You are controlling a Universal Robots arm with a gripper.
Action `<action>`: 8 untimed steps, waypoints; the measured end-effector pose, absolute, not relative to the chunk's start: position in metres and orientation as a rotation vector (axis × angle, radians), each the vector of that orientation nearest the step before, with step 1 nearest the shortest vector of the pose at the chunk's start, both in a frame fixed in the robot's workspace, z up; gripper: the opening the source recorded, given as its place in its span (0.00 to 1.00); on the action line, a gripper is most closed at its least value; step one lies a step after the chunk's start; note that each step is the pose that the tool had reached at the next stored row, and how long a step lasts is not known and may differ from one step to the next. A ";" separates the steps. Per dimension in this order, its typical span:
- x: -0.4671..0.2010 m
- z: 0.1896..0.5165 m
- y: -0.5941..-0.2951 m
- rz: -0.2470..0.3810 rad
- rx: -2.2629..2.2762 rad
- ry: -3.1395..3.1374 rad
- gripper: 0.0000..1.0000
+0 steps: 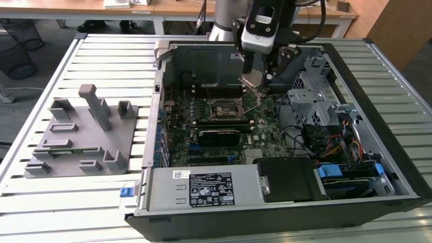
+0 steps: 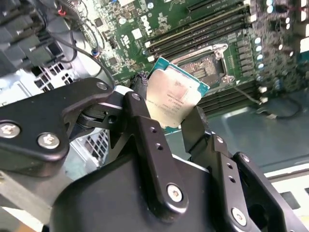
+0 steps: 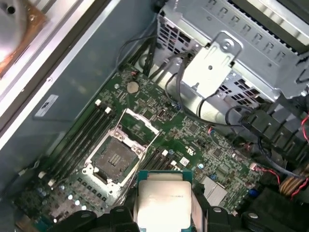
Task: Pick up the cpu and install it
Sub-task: 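Place the cpu into insertion slot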
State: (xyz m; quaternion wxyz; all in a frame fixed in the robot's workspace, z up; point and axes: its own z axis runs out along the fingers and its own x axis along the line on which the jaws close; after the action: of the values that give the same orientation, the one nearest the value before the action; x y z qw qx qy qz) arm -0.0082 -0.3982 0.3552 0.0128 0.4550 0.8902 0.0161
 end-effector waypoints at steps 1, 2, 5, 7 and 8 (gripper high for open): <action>-0.008 0.355 -0.398 0.050 1.445 2.760 0.53; -0.008 0.355 -0.398 0.050 1.469 2.747 0.53; -0.008 0.354 -0.398 0.049 1.535 2.710 0.53; -0.008 0.354 -0.398 0.048 1.570 2.689 0.53; -0.008 0.354 -0.398 0.048 1.585 2.680 0.53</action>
State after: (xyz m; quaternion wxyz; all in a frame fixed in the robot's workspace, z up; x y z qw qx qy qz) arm -0.0083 -0.3980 0.3536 0.0137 0.5090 0.8605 0.0154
